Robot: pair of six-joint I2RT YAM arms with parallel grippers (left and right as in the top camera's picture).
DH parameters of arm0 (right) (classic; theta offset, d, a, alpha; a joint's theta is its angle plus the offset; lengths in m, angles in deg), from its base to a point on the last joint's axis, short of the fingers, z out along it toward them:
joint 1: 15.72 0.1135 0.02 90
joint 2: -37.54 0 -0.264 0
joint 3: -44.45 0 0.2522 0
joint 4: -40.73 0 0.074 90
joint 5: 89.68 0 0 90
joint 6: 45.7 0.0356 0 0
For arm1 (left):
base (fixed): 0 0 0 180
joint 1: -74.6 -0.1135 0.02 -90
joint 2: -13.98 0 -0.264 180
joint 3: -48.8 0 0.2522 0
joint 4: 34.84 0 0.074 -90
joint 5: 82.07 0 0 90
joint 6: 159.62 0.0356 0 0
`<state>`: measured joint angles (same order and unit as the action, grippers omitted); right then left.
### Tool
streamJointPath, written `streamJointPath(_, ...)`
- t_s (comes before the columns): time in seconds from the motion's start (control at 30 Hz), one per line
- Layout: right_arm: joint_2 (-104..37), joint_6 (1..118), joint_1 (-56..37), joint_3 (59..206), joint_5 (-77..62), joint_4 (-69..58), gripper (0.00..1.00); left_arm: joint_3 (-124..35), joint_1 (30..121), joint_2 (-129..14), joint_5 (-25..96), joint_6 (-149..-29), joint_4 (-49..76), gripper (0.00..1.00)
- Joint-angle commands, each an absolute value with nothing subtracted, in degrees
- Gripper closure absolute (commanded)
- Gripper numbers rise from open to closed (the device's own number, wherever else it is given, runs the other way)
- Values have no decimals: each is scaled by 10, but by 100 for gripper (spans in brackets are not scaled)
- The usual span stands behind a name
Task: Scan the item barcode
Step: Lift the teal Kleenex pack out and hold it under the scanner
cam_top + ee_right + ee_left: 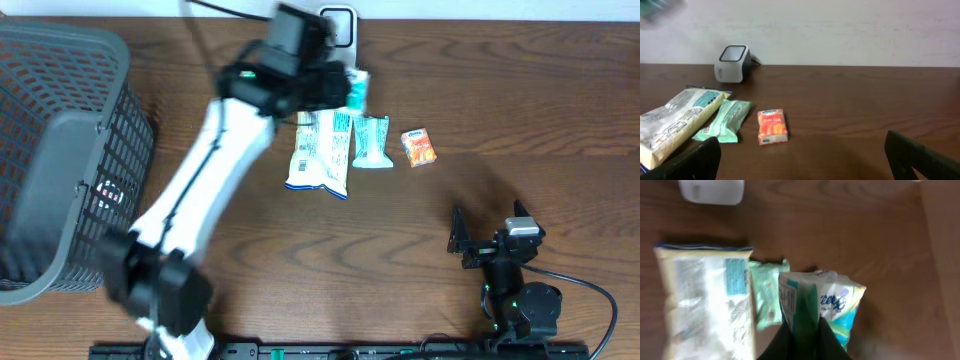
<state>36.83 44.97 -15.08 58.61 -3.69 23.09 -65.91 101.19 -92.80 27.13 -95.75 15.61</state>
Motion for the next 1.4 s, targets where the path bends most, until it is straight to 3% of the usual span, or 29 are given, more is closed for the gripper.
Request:
streamJointPath(0.0, 371, 455, -154, 586, -32, 229, 1, -664, 1035, -977, 222, -1051, 103, 93)
streamJointPath(0.37, 371, 455, -154, 585, -32, 229, 1, -664, 1084, -1127, 215, -1099, -119, 93)
streamJointPath(0.5, 371, 455, -154, 585, -32, 229, 1, -664, 1088, -1153, 177, -1129, -137, 92)
streamJointPath(0.67, 371, 455, -154, 585, -32, 229, 1, -664, 1088, -1169, 154, -1130, -141, 83)
streamJointPath(0.83, 371, 455, -154, 585, -32, 229, 1, -664, 1090, -1176, 149, -1130, -142, 83)
streamJointPath(0.97, 371, 455, -154, 585, -32, 229, 1, -664, 1095, -1187, 149, -1130, -148, 75)
streamJointPath(1.1, 371, 455, -154, 585, -32, 229, 1, -664, 1100, -1190, 143, -1130, -152, 57)
streamJointPath(1.23, 371, 455, -154, 585, -32, 229, 1, -664, 1100, -1190, 143, -1130, -156, 50)
streamJointPath(1.37, 371, 455, -154, 585, -32, 229, 1, -665, 1099, -1186, 165, -1130, -158, 50)
